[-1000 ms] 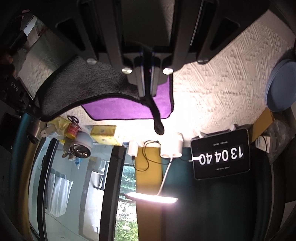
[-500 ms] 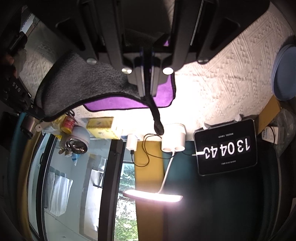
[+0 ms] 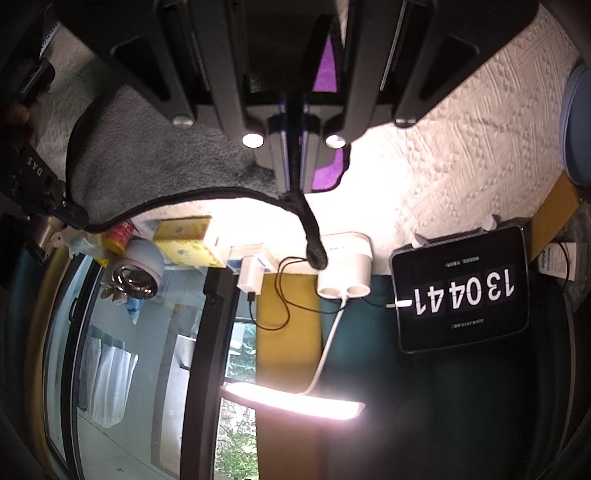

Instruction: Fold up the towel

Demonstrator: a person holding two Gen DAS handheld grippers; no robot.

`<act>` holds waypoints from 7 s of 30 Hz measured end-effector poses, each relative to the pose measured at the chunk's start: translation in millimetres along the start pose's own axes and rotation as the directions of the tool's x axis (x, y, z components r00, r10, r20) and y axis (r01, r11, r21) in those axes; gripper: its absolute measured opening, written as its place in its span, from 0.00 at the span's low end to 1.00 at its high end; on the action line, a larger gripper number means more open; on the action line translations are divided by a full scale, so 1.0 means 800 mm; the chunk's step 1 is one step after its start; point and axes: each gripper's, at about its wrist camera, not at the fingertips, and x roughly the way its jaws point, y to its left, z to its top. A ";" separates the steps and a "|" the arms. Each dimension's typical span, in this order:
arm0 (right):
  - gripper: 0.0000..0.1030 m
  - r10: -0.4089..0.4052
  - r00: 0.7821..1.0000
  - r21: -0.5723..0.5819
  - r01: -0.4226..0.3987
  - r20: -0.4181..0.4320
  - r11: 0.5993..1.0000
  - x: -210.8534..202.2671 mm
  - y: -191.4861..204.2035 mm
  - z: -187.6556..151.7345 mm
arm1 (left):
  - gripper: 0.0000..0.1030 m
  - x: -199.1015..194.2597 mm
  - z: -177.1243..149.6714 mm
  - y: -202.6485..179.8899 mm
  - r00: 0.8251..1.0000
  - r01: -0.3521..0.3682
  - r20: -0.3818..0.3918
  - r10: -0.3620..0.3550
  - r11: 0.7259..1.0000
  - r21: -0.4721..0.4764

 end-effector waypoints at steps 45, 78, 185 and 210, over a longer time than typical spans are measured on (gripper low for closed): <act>0.46 -0.120 0.955 0.027 0.132 -0.272 0.991 0.140 -0.015 -0.014 | 0.82 0.115 0.000 0.022 0.977 -0.168 -0.128 0.168 0.986 0.012; 0.53 -0.122 0.977 0.033 0.130 -0.176 0.991 -0.006 0.017 -0.002 | 0.83 -0.047 -0.006 -0.024 0.999 -0.039 0.014 0.039 0.999 0.019; 0.55 -0.101 0.987 0.052 0.095 0.125 0.994 -0.332 0.130 -0.124 | 0.95 -0.345 -0.204 -0.078 0.921 -0.054 0.389 0.018 0.995 0.081; 0.55 -0.099 0.987 0.053 0.093 0.125 0.994 -0.331 0.131 -0.125 | 0.95 -0.345 -0.204 -0.078 0.922 -0.053 0.388 0.018 0.995 0.080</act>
